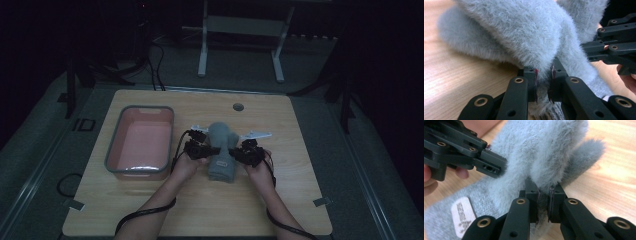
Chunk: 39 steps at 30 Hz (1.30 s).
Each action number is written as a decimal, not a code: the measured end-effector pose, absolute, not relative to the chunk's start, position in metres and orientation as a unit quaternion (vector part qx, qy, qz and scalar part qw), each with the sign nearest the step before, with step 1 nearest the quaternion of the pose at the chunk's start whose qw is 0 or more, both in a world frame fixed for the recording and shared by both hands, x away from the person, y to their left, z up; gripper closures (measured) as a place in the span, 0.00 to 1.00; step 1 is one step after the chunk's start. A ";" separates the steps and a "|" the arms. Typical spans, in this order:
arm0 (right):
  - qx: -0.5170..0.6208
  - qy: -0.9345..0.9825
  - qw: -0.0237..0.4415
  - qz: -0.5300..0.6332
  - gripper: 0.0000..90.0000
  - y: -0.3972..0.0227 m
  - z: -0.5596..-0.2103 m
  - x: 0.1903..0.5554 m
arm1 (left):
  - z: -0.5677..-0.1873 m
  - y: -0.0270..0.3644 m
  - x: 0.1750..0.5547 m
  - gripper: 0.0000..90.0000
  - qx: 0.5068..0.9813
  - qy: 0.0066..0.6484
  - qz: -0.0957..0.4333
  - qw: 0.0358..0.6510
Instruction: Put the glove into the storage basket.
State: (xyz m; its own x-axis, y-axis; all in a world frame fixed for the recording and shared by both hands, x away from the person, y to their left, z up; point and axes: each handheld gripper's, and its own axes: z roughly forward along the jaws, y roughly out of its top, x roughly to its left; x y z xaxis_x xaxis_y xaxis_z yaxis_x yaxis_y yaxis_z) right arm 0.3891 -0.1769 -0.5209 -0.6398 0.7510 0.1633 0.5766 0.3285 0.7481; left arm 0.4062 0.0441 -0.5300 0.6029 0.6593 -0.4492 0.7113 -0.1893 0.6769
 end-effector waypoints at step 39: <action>0.342 0.802 0.127 0.473 0.91 -0.101 -0.413 0.385 | -0.411 0.128 0.393 0.90 0.786 0.420 0.045 0.451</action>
State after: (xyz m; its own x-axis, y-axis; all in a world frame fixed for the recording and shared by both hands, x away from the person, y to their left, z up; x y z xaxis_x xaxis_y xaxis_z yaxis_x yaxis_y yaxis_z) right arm 0.3851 -0.1008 -0.4132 -0.7337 0.6688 0.1203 0.4285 0.3180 0.8457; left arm 0.3931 0.1285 -0.4111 0.6423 0.7020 -0.3078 0.6201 -0.2399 0.7469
